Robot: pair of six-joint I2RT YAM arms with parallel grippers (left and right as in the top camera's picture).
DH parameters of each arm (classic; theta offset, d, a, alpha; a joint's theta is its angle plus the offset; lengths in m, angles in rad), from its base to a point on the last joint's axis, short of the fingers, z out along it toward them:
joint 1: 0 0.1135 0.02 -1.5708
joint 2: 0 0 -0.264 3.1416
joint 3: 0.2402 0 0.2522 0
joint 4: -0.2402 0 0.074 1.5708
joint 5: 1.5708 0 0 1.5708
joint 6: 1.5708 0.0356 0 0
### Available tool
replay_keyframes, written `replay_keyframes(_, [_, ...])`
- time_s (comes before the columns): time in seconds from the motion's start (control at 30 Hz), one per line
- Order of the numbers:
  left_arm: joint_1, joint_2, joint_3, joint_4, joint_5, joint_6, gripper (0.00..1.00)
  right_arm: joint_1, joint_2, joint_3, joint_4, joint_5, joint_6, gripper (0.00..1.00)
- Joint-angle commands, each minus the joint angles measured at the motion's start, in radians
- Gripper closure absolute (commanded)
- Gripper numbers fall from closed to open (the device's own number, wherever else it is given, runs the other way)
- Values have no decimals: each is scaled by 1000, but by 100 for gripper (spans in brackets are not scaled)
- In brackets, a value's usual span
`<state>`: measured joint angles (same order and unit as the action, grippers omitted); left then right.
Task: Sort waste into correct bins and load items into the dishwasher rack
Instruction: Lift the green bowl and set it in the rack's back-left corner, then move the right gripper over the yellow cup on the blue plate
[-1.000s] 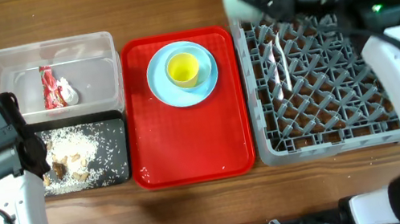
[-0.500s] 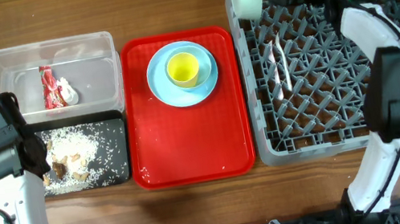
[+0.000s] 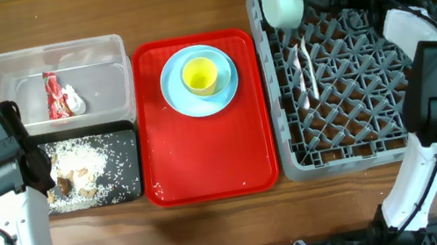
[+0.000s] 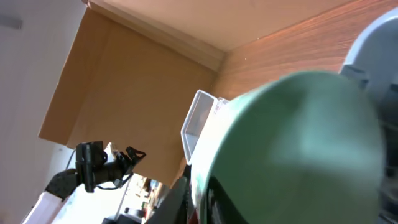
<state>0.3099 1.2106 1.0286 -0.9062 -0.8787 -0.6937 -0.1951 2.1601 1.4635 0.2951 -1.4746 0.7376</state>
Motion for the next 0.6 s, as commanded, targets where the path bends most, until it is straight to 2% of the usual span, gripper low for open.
replay_keyframes(0.0, [6,0,3,0,-27,2,0,-45,10,4,-21,-39,-3,80])
replay_keyframes(0.03, [6,0,3,0,-27,2,0,-53,10,4,-25,-43,-3,72])
replay_keyframes(0.1, [6,0,3,0,-27,2,0,-68,10,4,-26,-51,-2,65])
replay_keyframes(0.2, [6,0,3,0,-27,2,0,-92,10,4,-27,-54,8,60])
replay_keyframes(0.57, [6,0,3,0,-27,2,0,-115,-5,4,-26,-25,91,60])
